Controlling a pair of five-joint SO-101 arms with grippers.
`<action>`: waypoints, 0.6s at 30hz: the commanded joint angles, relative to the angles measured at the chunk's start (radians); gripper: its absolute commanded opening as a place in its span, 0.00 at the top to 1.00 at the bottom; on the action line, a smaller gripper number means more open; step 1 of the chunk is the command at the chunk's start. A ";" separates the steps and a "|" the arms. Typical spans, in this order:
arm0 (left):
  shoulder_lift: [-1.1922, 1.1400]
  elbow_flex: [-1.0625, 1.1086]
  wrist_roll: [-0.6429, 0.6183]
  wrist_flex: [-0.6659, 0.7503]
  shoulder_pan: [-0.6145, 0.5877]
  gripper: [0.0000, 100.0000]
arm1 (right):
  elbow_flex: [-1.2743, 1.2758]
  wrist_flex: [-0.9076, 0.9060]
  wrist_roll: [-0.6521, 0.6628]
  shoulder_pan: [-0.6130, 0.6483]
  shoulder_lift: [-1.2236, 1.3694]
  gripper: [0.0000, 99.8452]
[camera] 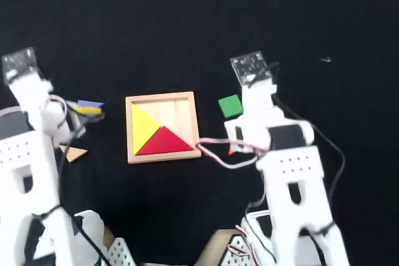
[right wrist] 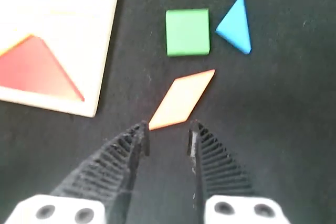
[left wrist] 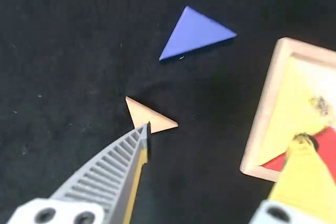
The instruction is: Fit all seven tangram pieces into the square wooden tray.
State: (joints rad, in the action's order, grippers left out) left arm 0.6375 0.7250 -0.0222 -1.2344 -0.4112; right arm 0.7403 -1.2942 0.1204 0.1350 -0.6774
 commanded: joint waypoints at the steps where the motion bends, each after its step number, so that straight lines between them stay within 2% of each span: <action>1: 0.129 0.205 -0.081 0.138 -0.013 0.61 | -0.081 -0.020 0.003 0.012 0.147 0.86; 5: 0.196 0.364 -0.160 0.273 -0.024 0.61 | -0.065 0.055 -0.054 0.011 0.251 0.86; 10: 0.255 0.533 -0.169 0.476 -0.064 0.61 | -0.038 0.157 -0.118 0.014 0.305 0.83; 18: 0.282 0.549 -0.169 0.477 -0.058 0.61 | -0.041 0.275 -0.175 0.026 0.447 0.80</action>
State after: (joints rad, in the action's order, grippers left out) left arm 0.9014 1.2804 -0.1818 -0.7725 -0.4649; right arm 0.7188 -1.0671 -0.0437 0.1381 -0.2524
